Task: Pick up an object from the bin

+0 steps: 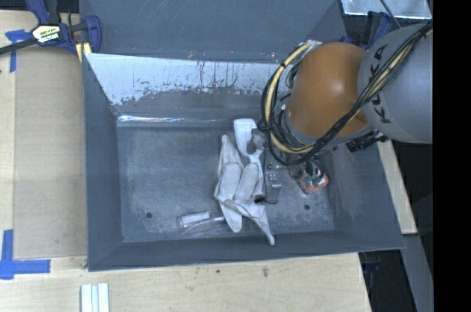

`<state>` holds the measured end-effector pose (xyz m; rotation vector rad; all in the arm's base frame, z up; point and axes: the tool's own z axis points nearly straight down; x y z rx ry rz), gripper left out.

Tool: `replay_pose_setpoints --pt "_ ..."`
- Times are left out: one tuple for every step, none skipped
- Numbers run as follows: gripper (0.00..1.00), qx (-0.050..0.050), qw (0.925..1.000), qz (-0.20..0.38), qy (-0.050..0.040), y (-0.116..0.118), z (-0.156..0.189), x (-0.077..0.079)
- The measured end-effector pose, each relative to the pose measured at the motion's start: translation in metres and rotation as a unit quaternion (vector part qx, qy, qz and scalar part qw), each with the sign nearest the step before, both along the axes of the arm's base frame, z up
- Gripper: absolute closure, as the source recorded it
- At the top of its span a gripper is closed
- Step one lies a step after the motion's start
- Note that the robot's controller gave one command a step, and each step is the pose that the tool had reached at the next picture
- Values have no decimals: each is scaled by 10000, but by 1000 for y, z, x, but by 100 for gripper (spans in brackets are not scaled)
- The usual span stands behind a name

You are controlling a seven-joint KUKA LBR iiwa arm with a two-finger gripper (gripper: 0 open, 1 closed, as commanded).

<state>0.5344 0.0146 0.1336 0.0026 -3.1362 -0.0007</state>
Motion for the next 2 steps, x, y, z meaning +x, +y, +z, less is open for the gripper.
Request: replay_pose_setpoints --pt "0 1 10000 -1 -41 0 5 2" --pt "0 0 10000 13 -44 2 -13 -6"
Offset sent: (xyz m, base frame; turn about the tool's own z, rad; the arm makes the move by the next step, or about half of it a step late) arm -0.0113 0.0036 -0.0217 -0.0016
